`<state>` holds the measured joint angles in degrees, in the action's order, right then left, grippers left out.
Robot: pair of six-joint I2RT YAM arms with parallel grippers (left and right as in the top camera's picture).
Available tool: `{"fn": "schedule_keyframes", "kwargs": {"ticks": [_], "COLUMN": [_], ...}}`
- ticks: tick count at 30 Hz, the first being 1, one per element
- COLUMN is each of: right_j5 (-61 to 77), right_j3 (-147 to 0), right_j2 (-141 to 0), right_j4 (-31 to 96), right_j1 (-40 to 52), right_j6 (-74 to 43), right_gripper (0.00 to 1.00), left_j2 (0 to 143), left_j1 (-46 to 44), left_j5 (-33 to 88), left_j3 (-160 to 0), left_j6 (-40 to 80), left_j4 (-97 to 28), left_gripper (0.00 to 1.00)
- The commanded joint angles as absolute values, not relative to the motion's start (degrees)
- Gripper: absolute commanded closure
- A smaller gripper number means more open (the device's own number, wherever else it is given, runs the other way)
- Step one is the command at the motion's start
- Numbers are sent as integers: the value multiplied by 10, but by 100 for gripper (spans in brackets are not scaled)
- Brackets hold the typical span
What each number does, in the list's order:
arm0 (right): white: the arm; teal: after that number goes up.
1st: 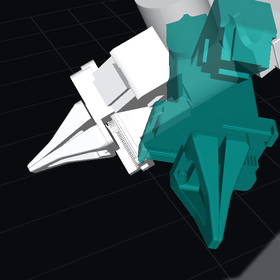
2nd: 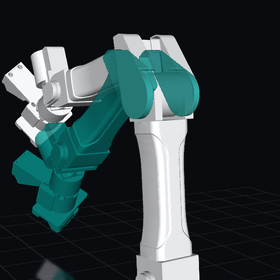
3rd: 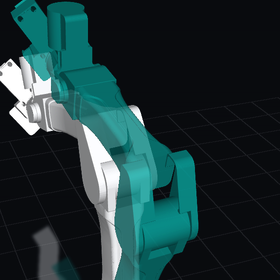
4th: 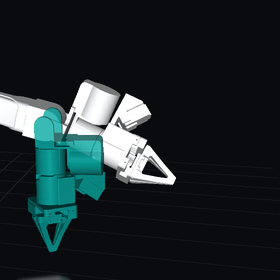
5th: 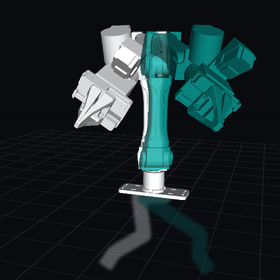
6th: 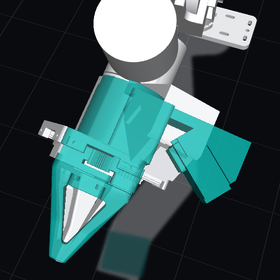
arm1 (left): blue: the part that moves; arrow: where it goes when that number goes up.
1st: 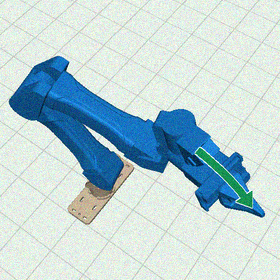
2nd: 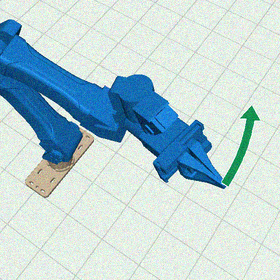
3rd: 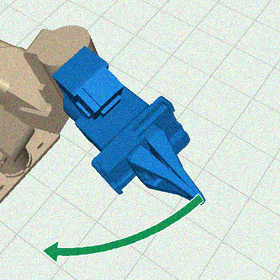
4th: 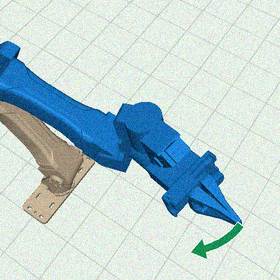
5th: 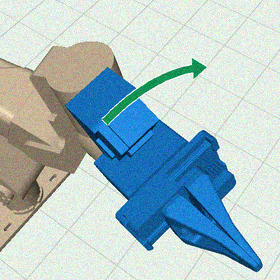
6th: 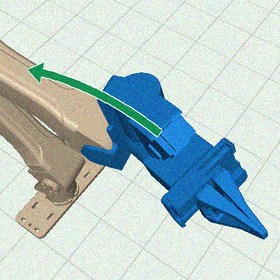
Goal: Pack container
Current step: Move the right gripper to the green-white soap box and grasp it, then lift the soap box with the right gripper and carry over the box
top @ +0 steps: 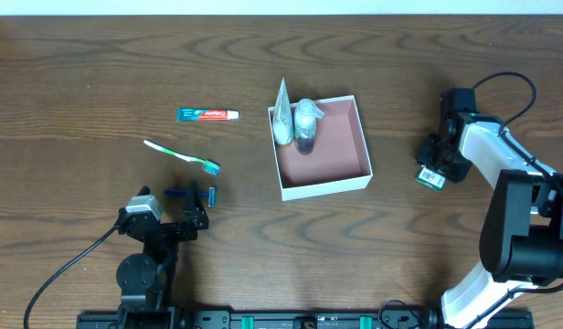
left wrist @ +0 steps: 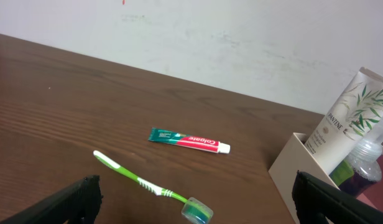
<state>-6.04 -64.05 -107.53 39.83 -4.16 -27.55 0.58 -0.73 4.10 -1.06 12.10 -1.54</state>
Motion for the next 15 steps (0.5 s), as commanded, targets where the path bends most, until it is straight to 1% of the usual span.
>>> {"fn": "schedule_keyframes", "kwargs": {"ticks": [1,6,10,15], "right_j5": [45,118,162,174], "right_j3": [-638,-664,-699,-735], "right_j2": [-1091,-1050,-1002,-938], "right_j4": [401,417,447,477], "right_j1": [-41,-41,-41,-41], "right_j6": [-203,-143,-101,-95], "right_gripper": [61,57,57,57], "left_j2": [2,2,2,2], "left_j1": [-4,-4,-4,-4], "left_j5": [48,48,48,48], "left_j3": [-2,-2,-2,-2], "left_j6": [116,116,116,116], "left_j4": [-37,-37,-37,-36], "left_gripper": [2,2,2,2]}}
